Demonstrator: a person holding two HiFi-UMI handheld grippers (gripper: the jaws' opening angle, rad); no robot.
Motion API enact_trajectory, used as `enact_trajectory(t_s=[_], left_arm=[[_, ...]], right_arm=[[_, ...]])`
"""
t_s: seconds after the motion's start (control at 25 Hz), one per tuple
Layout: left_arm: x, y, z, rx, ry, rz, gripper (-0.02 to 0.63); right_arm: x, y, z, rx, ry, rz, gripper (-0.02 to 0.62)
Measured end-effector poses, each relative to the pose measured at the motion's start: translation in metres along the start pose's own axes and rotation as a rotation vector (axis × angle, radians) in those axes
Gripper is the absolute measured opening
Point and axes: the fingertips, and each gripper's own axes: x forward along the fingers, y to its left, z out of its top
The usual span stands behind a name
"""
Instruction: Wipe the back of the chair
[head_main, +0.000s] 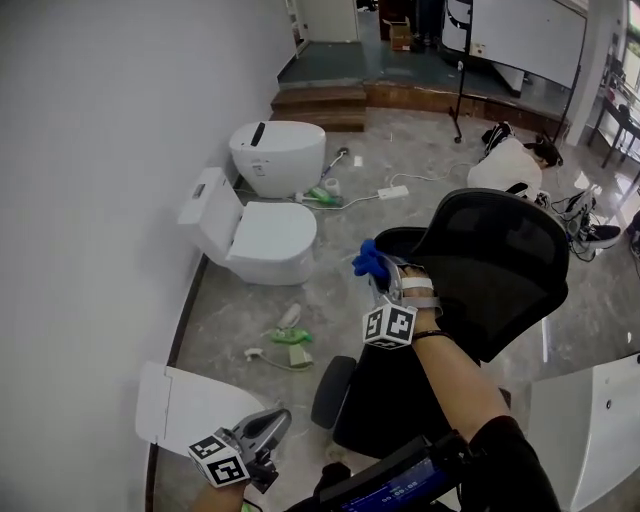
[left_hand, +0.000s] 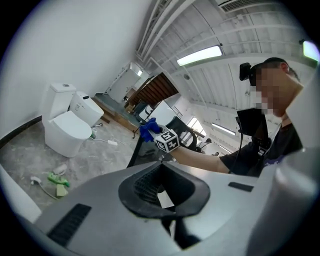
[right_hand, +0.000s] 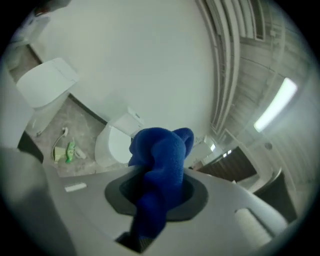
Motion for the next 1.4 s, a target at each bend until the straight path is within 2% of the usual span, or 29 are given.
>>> enact_trajectory(t_s=[0.12,0.36,0.48,0.64,0.92,1.12,1.2,1.28,1.36,1.4], left_arm=[[-0.013,0.024,-0.009,-0.033,0.016,0.047,0.003],[-0.008,0.042,-0.023,-0.055,0.068,0.066,0.003],[0.004,0.039,-0.026,-0.05,0.096,0.052,0.003],[0.023,0.031,-0.03,-0.042,0.13,0.027,0.003],[0.057,0.001,-0.049,-0.031,0.185,-0.009,0.003],[0.081,-0.015,-0.055,-0.013,0.217,-0.041,0.003],[0.09,-0.012,-0.058,0.046,0.235,-0.043,0.003],[0.107,0.011,-0.064,0.18,0.277,-0.012,0.003],[0.131,0.051,-0.074,0.311,0.335,0.062,0.003],[0.147,0.073,-0.081,0.351,0.364,0.11,0.003]], right_arm=[[0.021,-0.009,-0.021,0.109,0.044,-0.072,0.078],[0.019,-0.017,-0.03,0.118,0.025,-0.191,0.08],[0.013,-0.032,-0.048,0.17,0.044,-0.236,0.08],[0.004,-0.037,-0.077,0.17,0.079,-0.268,0.08],[-0.039,-0.065,-0.151,0.14,0.161,-0.333,0.08],[-0.087,-0.086,-0.213,0.14,0.268,-0.397,0.08],[-0.117,-0.093,-0.242,0.155,0.323,-0.428,0.08],[-0.149,-0.1,-0.269,0.168,0.37,-0.457,0.08],[-0.18,-0.108,-0.29,0.17,0.404,-0.477,0.081],[-0.196,-0.113,-0.299,0.167,0.415,-0.484,0.081]])
